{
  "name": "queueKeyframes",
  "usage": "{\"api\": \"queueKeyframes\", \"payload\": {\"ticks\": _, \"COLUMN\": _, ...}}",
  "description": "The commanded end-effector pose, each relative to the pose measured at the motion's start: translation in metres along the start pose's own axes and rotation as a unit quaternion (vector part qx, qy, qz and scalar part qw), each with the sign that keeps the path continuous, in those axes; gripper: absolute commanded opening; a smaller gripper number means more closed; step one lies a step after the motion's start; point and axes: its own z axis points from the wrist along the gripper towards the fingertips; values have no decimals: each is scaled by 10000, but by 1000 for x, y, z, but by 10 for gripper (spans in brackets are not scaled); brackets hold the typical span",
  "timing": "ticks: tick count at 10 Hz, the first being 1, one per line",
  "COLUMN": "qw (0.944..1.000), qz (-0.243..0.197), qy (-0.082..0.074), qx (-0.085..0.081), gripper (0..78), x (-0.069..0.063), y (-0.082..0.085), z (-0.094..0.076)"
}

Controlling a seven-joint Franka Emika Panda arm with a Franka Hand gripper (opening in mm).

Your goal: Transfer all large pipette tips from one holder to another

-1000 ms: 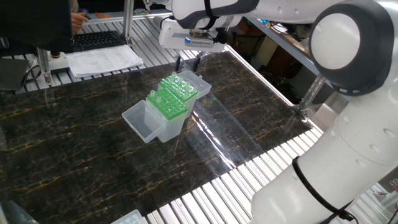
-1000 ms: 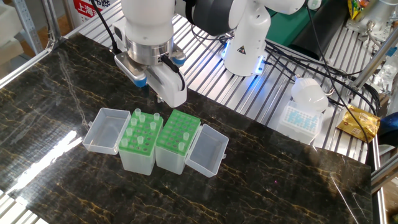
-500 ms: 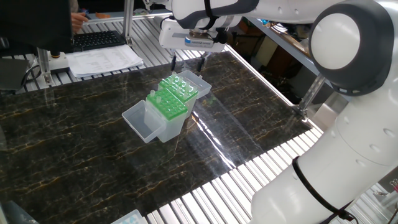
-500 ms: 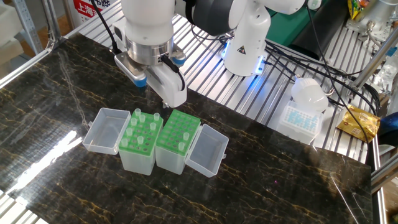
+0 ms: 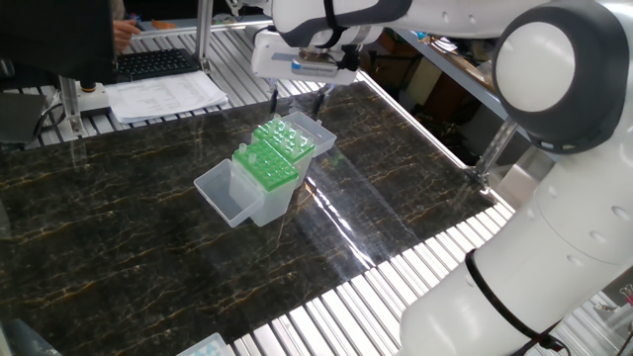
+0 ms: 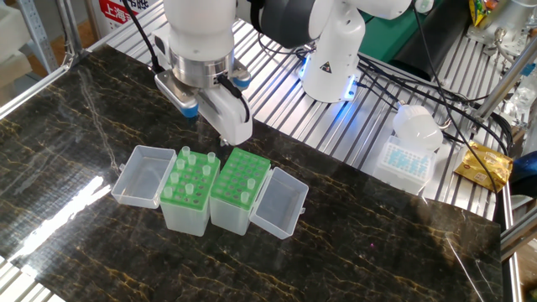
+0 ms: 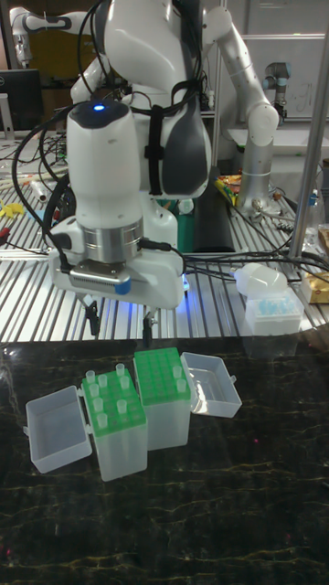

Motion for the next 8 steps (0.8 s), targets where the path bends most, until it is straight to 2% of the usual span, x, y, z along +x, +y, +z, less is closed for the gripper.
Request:
{"api": "queueKeyframes", "payload": {"ticks": 1, "qw": 9996, "qz": 267, "qy": 23, "qx": -18, "gripper": 774, "x": 13, "y": 20, "z": 3}}
{"api": "queueKeyframes", "payload": {"ticks": 2, "qw": 9996, "qz": 267, "qy": 23, "qx": -18, "gripper": 774, "x": 13, "y": 20, "z": 3}}
{"api": "queueKeyframes", "payload": {"ticks": 4, "qw": 9996, "qz": 271, "qy": 8, "qx": -28, "gripper": 774, "x": 19, "y": 35, "z": 11}}
{"api": "queueKeyframes", "payload": {"ticks": 8, "qw": 9995, "qz": 304, "qy": 5, "qx": -48, "gripper": 774, "x": 28, "y": 47, "z": 18}}
